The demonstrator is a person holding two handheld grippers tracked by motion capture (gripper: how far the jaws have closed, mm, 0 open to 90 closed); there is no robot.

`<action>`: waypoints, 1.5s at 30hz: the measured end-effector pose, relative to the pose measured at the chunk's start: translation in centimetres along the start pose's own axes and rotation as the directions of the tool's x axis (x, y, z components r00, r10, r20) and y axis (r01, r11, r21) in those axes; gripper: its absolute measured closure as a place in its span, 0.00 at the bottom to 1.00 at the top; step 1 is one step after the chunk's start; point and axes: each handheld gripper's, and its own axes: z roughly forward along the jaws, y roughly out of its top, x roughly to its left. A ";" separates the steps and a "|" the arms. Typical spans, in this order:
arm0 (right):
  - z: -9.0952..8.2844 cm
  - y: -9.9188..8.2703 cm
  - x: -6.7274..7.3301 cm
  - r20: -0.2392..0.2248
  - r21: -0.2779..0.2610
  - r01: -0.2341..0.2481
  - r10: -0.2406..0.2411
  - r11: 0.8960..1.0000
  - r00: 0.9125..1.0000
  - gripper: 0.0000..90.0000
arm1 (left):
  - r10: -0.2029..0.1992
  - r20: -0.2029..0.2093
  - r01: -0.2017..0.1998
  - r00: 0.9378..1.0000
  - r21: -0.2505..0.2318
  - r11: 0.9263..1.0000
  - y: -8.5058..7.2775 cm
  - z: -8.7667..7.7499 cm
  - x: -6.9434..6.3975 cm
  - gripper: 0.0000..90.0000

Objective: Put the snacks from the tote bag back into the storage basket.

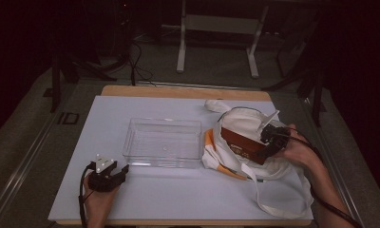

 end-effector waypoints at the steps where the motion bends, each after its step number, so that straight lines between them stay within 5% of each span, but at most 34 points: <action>1: 0.1 0.0 0.0 -0.002 0.004 0.001 -0.001 1.000 1.000 0.34 | 0.000 0.000 0.000 1.000 0.000 1.000 0.0 0.0 0.0 0.55; 26: 1.6 -0.4 -0.5 -0.048 0.111 0.011 -0.005 0.994 0.999 0.34 | 0.002 -0.002 -0.002 1.000 0.003 1.000 0.0 0.0 0.0 0.55; 45: 3.3 0.4 -0.8 -0.099 0.216 0.044 -0.023 0.975 0.995 0.38 | 0.003 -0.001 -0.003 1.000 0.003 1.000 0.0 0.0 0.0 0.55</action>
